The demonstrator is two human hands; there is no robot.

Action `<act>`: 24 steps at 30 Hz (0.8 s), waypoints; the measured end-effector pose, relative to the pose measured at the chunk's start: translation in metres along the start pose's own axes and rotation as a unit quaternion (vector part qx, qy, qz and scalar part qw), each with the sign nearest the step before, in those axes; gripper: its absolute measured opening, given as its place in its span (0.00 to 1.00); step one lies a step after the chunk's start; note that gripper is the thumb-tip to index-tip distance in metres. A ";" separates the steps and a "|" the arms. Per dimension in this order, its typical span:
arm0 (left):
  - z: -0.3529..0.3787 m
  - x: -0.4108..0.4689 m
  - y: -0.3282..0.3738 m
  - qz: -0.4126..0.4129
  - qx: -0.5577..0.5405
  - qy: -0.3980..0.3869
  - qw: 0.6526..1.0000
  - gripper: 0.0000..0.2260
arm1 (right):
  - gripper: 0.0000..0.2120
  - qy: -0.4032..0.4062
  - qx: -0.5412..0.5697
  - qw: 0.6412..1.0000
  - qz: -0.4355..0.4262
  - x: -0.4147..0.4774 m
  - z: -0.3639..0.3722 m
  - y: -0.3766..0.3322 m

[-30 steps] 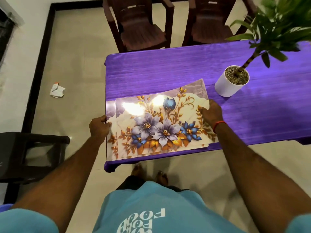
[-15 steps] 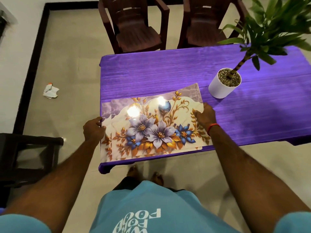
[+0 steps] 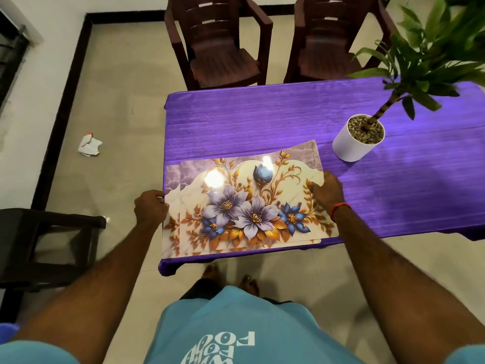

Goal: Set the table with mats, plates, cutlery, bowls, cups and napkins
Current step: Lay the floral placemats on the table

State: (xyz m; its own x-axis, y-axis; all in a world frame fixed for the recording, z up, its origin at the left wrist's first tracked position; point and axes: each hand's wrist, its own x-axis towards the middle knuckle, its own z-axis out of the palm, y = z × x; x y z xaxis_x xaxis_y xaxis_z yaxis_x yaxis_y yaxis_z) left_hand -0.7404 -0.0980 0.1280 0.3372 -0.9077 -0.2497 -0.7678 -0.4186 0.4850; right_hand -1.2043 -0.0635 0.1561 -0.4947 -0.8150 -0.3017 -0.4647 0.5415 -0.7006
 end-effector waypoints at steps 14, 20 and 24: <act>-0.003 -0.003 -0.011 -0.046 -0.003 -0.024 0.999 0.12 | 0.17 -0.012 -0.014 1.000 -0.013 0.003 0.004 0.004; 0.001 -0.008 -0.010 -0.036 -0.005 -0.016 0.999 0.11 | 0.17 -0.021 -0.012 1.000 -0.008 0.008 0.004 0.009; 0.000 -0.013 -0.008 -0.010 -0.002 -0.007 1.000 0.09 | 0.17 -0.019 -0.014 1.000 -0.004 0.009 0.006 0.011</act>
State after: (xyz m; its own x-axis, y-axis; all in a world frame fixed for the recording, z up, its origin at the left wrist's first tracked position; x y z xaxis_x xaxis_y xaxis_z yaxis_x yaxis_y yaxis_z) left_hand -0.7384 -0.0828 0.1271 0.3442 -0.8988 -0.2714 -0.7588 -0.4366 0.4834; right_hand -1.2099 -0.0658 0.1420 -0.4632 -0.8264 -0.3201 -0.4894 0.5396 -0.6850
